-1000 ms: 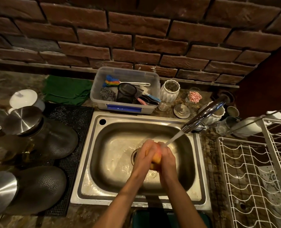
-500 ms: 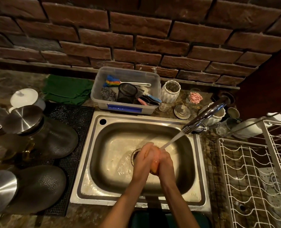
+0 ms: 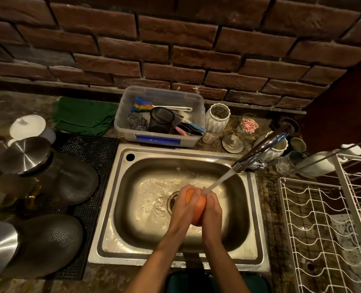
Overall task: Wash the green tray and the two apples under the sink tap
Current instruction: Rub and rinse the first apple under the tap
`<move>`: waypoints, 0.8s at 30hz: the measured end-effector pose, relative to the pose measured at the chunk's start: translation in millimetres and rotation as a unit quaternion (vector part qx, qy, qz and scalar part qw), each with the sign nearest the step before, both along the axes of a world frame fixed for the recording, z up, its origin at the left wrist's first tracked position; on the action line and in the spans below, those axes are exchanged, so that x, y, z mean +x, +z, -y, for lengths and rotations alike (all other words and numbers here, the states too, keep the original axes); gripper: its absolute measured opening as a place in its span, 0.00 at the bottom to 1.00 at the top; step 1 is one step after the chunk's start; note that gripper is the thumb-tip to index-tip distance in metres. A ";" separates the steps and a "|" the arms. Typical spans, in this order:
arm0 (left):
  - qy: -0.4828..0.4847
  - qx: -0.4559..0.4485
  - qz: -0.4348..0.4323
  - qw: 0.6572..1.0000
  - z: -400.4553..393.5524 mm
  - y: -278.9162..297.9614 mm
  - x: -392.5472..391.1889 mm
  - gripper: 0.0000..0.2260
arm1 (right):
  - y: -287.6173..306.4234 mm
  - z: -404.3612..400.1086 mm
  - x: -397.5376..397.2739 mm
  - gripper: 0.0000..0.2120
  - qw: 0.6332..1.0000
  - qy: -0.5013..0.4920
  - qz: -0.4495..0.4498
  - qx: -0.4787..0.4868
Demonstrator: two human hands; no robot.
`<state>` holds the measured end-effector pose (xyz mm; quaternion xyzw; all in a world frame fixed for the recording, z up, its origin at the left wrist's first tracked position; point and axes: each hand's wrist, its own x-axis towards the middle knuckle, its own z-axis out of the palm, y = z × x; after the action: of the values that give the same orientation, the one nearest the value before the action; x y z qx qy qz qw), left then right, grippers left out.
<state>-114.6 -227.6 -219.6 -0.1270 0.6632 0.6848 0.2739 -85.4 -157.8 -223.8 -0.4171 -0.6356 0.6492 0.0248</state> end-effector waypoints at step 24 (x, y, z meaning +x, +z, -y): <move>0.031 0.118 0.209 0.970 12.8 -2.6 -2.6 0.13 | -8.0 -5.7 29.9 0.25 0.985 0.139 -0.037 0.097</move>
<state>-117.1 -240.4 -222.2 -0.2547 0.5020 0.7246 0.3976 -55.5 -152.1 -231.8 -0.2958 -0.7462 0.5963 -0.0022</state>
